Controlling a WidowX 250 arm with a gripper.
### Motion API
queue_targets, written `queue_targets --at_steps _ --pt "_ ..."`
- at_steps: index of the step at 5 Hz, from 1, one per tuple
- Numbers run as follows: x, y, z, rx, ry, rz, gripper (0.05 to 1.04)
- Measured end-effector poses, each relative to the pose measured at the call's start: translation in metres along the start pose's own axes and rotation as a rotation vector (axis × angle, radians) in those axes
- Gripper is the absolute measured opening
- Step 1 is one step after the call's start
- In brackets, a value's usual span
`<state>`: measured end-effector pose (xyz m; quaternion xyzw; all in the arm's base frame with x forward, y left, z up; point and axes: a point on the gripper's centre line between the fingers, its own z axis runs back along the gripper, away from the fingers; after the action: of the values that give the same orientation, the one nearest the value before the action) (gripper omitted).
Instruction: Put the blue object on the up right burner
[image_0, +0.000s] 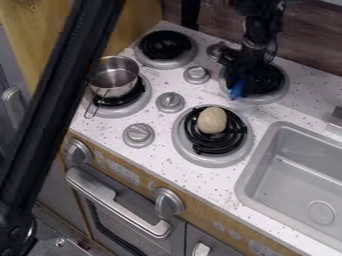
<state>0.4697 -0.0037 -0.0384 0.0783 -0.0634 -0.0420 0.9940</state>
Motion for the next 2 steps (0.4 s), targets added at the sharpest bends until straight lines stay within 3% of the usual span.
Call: queue_targets --at_steps 2 --pt "0.0156 -0.0033 -0.0114 -0.009 0.023 0.019 0.445"
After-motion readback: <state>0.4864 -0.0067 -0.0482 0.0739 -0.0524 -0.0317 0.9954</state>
